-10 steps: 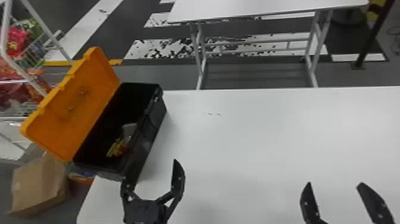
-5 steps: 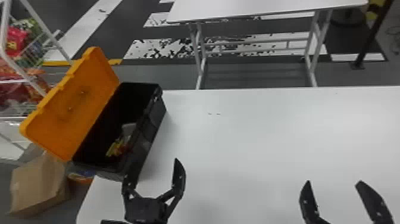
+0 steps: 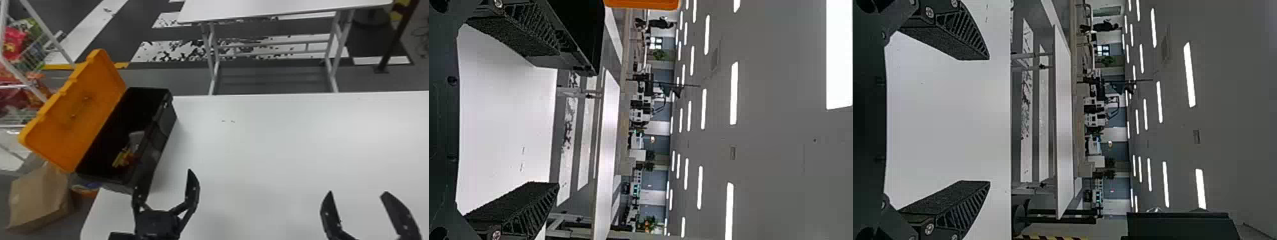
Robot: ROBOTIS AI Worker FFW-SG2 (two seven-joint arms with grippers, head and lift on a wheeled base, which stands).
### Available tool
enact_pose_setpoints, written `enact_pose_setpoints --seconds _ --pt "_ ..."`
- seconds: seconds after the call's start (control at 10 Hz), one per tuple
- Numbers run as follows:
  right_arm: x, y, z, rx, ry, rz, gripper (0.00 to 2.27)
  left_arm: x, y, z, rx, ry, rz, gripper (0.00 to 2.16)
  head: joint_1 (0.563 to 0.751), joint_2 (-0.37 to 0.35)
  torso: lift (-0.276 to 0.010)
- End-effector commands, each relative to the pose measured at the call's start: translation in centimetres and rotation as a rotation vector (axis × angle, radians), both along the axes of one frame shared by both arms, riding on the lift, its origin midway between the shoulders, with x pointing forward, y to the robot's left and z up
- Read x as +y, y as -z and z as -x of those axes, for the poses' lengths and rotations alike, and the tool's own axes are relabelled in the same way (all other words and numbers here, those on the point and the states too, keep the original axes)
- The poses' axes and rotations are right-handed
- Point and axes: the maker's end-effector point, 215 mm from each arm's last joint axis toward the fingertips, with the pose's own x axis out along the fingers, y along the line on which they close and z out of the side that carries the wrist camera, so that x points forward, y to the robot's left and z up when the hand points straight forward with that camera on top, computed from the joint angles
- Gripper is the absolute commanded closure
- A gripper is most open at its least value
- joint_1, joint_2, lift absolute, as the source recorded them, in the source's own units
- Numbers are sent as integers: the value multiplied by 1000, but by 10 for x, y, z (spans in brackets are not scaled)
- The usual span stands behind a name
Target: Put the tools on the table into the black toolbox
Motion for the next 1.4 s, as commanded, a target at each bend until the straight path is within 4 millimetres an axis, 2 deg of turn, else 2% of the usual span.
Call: enact_pose_setpoints --seconds 0.0,1.3 --pt "0 0 0 -1 1 -2 130 -1 0 0 2 1 1 60 695 212 -75" --pt "0 -12 3 -41 4 -13 140 -13 3 3 19 23 9 60 695 192 -75"
